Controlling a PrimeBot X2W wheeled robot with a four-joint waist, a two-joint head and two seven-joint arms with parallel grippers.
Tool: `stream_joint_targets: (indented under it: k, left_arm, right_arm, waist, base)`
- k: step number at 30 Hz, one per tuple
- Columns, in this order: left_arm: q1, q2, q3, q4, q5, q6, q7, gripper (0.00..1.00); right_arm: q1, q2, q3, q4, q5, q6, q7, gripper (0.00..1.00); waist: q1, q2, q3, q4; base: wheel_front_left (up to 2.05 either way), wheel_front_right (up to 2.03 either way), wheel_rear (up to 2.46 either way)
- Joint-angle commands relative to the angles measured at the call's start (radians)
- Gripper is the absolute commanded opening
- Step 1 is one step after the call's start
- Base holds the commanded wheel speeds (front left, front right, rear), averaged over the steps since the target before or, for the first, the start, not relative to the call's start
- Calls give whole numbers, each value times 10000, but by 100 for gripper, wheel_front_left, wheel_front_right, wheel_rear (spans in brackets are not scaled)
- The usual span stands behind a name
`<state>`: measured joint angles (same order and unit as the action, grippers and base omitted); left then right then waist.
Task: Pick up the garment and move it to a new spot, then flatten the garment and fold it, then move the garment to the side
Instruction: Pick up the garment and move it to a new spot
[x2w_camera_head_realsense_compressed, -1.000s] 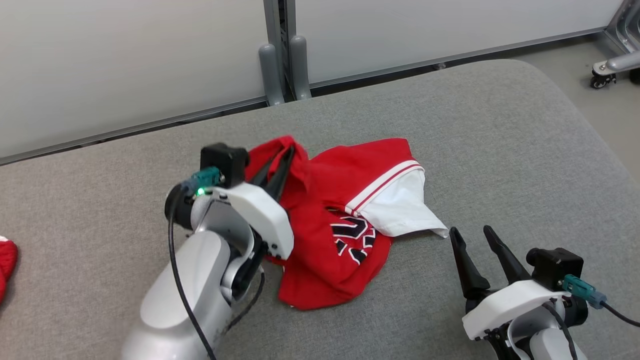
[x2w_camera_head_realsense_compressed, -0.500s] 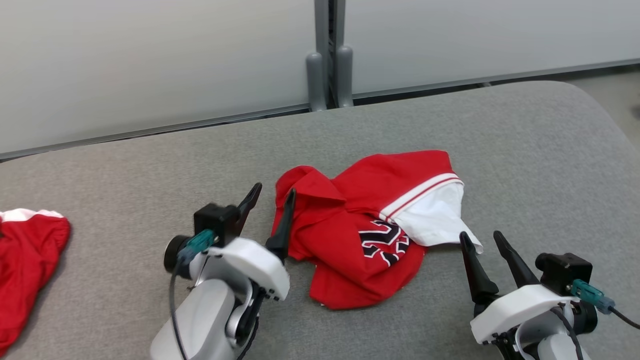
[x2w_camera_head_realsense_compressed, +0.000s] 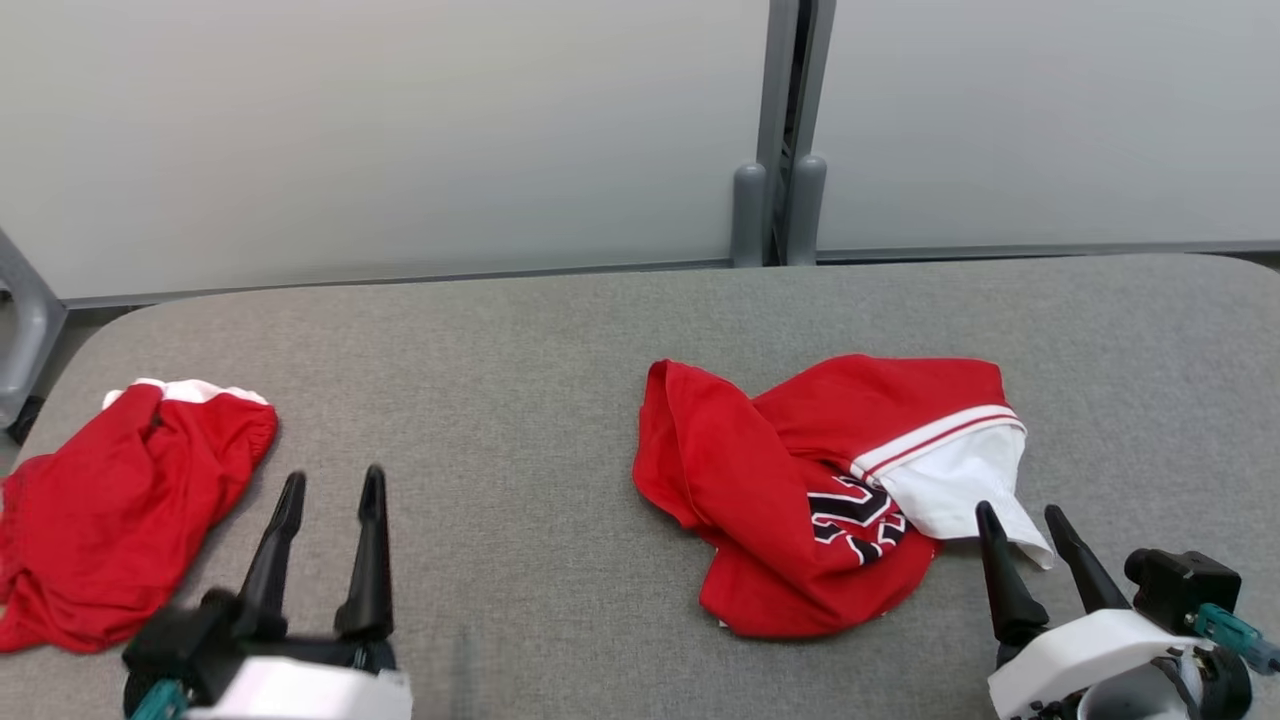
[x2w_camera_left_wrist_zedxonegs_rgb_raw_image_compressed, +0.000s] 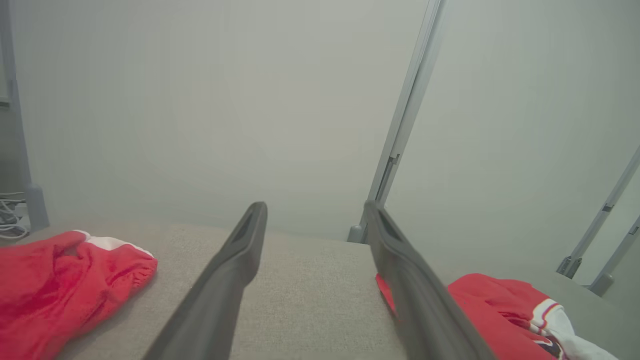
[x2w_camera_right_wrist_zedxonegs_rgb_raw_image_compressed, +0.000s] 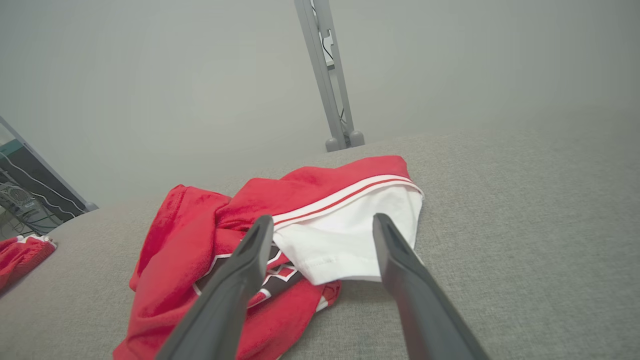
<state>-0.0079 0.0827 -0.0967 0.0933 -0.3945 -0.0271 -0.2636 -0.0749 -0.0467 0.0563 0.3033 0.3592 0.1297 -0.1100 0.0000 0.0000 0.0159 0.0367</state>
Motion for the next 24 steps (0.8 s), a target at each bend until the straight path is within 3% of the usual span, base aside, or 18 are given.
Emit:
stream_joint_targets:
  k: [1,10,17,24]
  left_arm:
    - [526,-61,374,-202,375,-191,-14,100]
    - [1661,-93,1062,136,1636,-520,-12,100]
    - [1989,-35,1191,1263,1733,-745,-13,100]
    - [2041,-60,1130,1542,1829,-665,-15,100]
  right_arm:
    - [226,-74,-161,-59,-208,19,29,100]
    - [755,-69,-546,-196,-911,19,135,100]
    - [1156,-72,-610,-204,-1381,19,326,100]
    - [1105,-69,-617,-155,-1201,19,291,100]
  waist:
    - [0,0,-187,155]
    - [0,0,-408,190]
    - [0,0,-548,38]
    - [0,0,-538,-165]
  base:
    - [0,0,0]
    - [0,0,0]
    - [0,0,0]
    - [0,0,0]
